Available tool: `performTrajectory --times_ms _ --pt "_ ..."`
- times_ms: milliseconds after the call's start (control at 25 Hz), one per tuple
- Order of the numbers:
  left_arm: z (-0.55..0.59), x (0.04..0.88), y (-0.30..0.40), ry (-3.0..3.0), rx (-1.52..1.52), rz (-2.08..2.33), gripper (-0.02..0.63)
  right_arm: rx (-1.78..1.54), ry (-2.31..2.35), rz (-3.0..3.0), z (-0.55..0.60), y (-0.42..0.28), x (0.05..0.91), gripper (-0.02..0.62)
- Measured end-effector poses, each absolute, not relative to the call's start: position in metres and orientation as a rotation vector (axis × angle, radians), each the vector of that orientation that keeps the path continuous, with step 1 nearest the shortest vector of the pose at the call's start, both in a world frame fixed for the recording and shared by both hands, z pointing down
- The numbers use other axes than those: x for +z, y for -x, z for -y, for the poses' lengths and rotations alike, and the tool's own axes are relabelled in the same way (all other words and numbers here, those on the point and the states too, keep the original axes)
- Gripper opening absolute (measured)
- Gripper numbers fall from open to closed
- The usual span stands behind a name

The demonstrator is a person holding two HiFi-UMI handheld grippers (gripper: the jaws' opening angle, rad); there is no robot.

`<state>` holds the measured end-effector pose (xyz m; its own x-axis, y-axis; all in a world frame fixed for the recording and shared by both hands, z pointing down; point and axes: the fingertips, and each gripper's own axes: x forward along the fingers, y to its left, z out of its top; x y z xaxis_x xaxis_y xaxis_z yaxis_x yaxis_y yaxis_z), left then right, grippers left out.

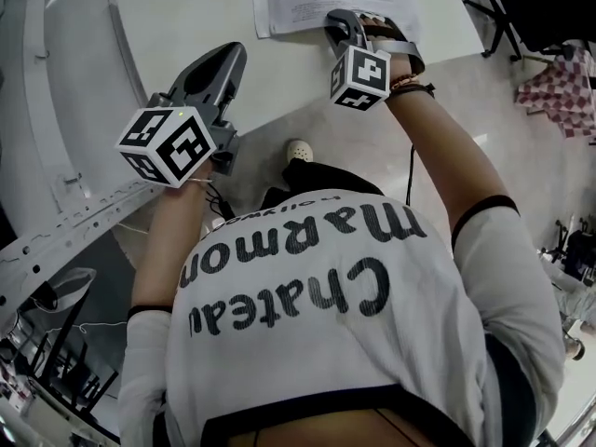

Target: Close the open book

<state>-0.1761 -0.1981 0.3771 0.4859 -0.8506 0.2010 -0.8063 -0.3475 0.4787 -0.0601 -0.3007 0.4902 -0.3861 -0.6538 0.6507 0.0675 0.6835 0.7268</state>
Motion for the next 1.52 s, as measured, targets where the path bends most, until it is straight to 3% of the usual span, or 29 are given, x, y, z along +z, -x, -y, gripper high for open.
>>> performTrajectory --times_ms 1520 --pt "0.198 0.33 0.168 -2.151 -0.169 1.667 0.023 0.136 -0.967 2.298 0.315 -0.006 0.47 0.057"
